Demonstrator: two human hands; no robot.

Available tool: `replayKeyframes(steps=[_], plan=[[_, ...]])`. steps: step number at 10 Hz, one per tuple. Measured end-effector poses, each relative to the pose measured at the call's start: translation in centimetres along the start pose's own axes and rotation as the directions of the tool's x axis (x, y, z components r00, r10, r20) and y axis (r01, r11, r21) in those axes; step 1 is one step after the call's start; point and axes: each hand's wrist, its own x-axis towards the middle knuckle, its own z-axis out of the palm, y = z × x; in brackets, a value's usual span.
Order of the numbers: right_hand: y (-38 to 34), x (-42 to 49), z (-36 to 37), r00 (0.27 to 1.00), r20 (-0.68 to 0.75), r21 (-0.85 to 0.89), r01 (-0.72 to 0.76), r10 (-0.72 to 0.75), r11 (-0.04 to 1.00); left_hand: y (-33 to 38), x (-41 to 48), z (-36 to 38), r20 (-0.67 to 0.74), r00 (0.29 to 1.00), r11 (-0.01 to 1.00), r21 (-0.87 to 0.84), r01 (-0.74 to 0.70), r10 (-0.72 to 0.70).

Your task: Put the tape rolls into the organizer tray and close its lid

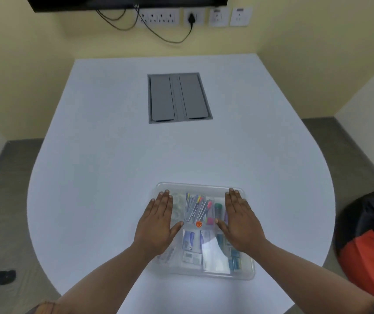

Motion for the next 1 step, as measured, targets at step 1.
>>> replayKeyframes(steps=[1], plan=[[-0.93, 2.36, -3.45, 0.996, -0.088, -0.025, 0.028, -0.030, 0.999, -0.23, 2.14, -3.69, -0.070, 0.997, 0.998, 0.056, -0.024, 0.028]])
